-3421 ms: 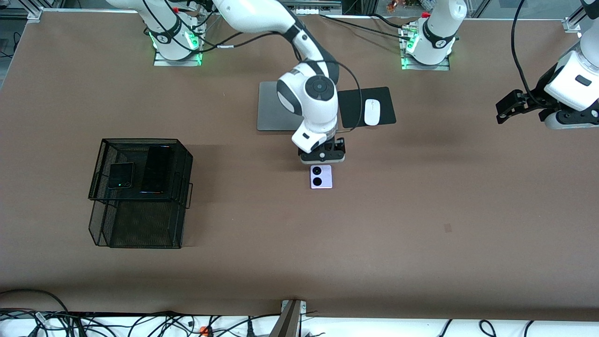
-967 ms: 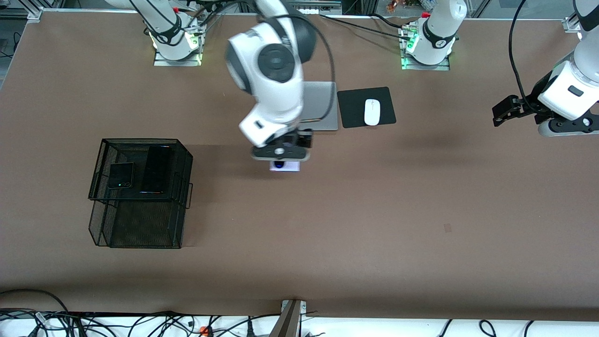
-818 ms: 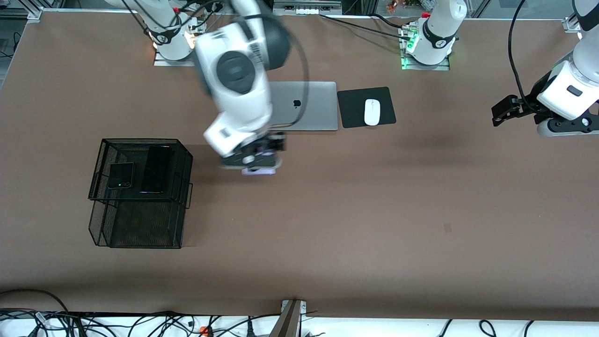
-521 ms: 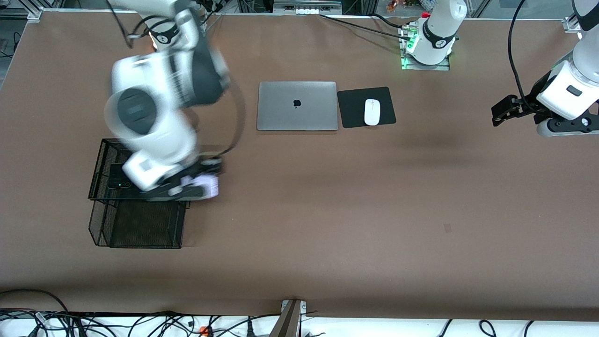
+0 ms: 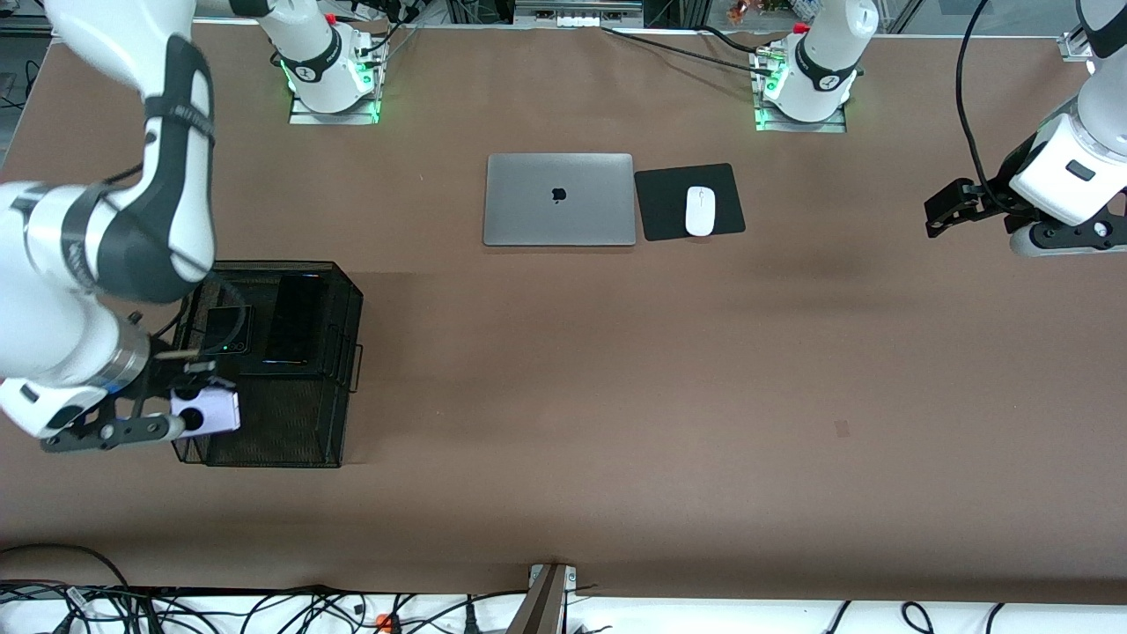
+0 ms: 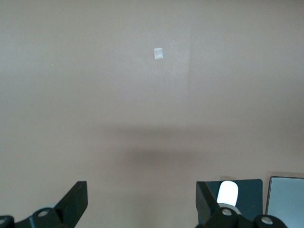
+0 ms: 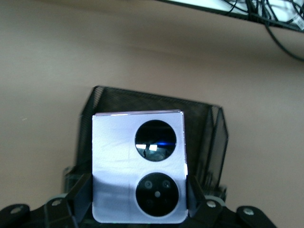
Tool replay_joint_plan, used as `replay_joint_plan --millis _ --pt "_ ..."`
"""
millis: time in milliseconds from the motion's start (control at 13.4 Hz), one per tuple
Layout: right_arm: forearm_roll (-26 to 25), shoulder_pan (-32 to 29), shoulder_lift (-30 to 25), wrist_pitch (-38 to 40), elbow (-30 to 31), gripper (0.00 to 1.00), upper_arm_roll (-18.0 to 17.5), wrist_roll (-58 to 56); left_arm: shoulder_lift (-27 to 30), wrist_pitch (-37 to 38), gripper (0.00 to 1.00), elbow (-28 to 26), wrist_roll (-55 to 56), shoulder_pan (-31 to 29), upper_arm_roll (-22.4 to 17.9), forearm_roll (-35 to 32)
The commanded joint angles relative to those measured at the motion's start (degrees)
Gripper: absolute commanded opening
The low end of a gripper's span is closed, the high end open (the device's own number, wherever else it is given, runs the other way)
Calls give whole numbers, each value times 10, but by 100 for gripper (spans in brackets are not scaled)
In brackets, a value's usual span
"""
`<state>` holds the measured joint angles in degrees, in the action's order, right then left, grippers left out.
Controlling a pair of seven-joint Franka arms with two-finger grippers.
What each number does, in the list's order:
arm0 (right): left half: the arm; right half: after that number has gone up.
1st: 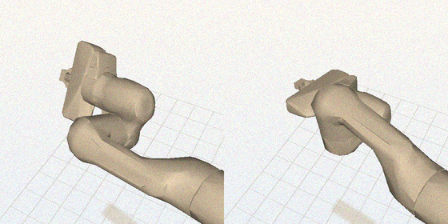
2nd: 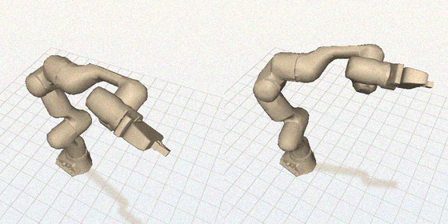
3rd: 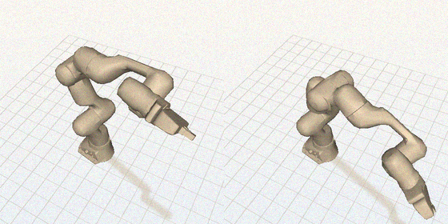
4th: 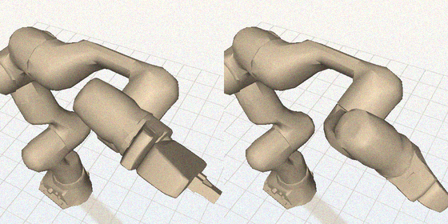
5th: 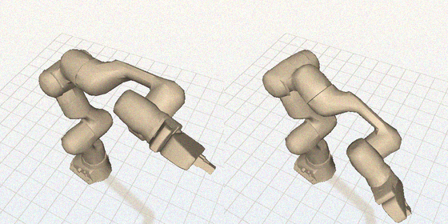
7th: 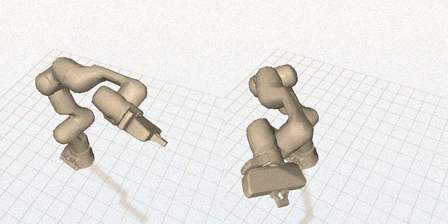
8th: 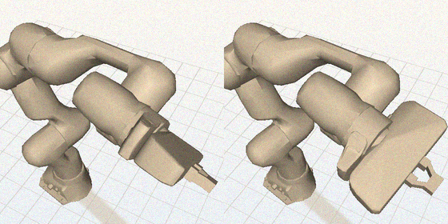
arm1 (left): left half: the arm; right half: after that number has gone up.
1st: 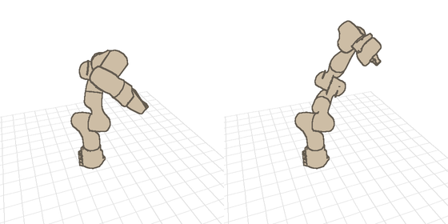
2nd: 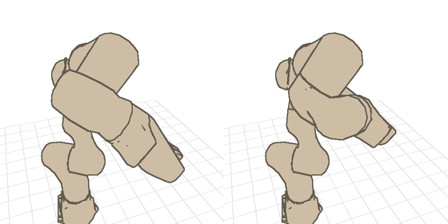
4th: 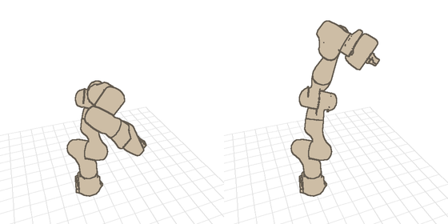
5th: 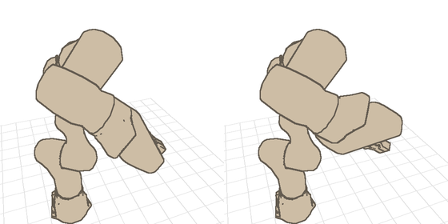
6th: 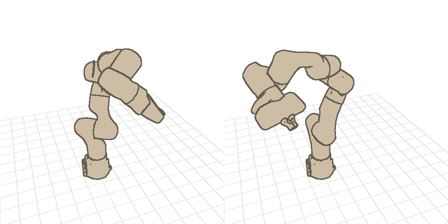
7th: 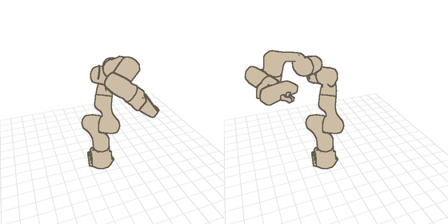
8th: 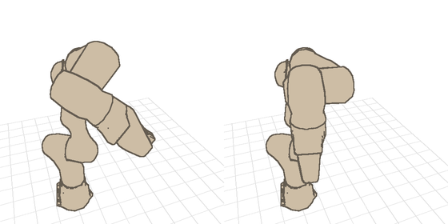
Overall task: Place phones with both arms
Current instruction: 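Carry the white phone to the mesh basket and lower it in, then open the right gripper to release the white phone in the basket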
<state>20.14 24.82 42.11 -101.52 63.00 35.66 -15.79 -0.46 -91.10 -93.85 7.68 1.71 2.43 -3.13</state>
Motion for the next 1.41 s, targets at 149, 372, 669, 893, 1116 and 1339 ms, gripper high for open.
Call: replay_joint_plan --millis 149,372,669,893,1116,1339 --pt "72 -37 70 -41 -9 0 -8 -67 -2 13 100 13 -10 -2 3 7" --pt "86 -38 104 -55 -7 0 -9 -67 -3 13 100 19 -9 -2 3 7" --pt "96 -43 134 -74 2 0 -27 -57 -3 13 100 20 -10 -2 3 7" --pt "111 -45 139 -83 15 99 -28 -54 -3 12 100 19 -10 -2 3 7" --pt "122 -49 127 -73 13 100 -23 -57 -3 13 100 20 -10 -2 3 7" --pt "114 -47 80 -13 11 100 4 -61 -3 12 100 19 -10 -2 3 7"
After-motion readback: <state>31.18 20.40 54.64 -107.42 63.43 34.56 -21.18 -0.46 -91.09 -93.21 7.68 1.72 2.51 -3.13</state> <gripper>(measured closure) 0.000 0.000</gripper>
